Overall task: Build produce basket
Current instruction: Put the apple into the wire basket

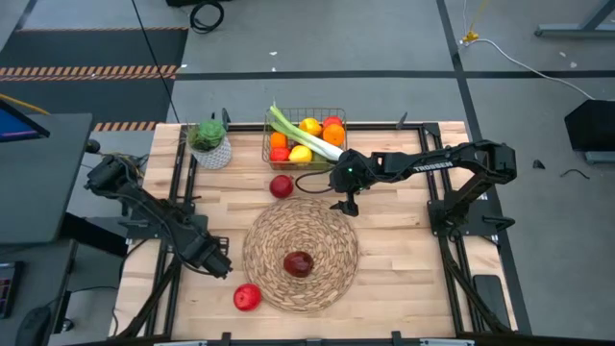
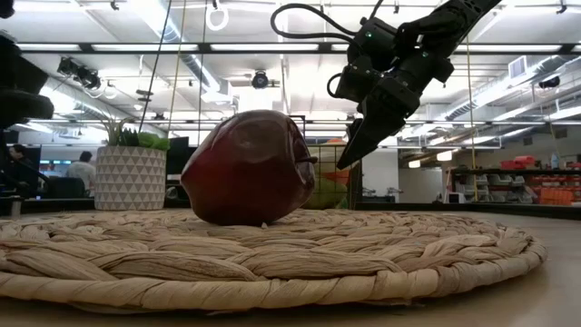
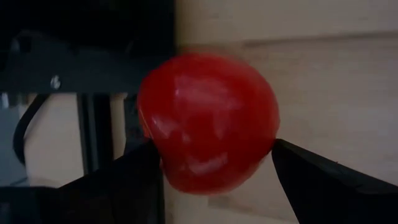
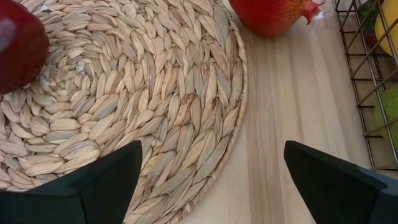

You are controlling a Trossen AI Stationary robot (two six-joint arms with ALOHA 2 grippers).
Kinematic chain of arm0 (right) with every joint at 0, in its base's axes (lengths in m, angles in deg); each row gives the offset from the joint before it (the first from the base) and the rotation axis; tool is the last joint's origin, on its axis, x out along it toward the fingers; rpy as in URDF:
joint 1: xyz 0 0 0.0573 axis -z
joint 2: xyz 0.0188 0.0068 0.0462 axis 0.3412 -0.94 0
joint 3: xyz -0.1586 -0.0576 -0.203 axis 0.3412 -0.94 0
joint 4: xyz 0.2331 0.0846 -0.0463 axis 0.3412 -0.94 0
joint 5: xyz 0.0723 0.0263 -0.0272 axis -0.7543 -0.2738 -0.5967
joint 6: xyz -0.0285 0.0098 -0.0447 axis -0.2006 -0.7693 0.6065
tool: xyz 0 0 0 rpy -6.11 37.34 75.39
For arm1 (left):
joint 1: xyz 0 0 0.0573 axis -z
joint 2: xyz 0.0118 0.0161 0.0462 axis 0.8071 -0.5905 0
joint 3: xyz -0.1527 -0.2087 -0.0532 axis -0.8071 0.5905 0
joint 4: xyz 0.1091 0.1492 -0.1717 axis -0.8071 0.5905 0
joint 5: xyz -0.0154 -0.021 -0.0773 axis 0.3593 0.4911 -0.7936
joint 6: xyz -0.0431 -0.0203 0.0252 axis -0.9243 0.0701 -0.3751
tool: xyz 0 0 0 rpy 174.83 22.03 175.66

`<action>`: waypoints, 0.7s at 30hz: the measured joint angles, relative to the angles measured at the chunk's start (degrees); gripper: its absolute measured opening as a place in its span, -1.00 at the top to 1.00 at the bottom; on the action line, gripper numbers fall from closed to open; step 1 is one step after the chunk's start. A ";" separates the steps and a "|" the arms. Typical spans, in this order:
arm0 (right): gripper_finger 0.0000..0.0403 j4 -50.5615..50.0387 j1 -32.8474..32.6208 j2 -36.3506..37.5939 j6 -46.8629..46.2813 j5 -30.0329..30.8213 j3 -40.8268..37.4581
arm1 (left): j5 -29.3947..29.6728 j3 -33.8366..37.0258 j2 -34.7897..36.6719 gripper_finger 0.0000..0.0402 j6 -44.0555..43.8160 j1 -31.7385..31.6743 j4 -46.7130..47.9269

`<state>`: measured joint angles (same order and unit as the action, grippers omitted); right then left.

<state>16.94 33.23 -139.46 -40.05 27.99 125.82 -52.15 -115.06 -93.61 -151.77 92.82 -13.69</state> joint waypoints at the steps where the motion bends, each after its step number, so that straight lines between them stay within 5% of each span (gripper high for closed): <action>1: -0.97 0.00 0.00 0.00 0.00 0.00 0.00 | 0.58 0.02 0.00 -0.56 0.41 -0.28 0.07; 9: -0.97 0.00 0.00 0.00 0.02 0.00 0.00 | 1.40 0.03 0.00 -0.55 5.77 -2.96 -0.59; 21: -0.97 -0.02 0.00 0.00 0.04 0.00 0.00 | 1.86 -0.21 0.02 -0.27 14.08 -7.24 -2.78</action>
<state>16.92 33.23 -139.46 -40.01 27.99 125.82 -50.29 -115.27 -93.59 -137.70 85.58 -16.47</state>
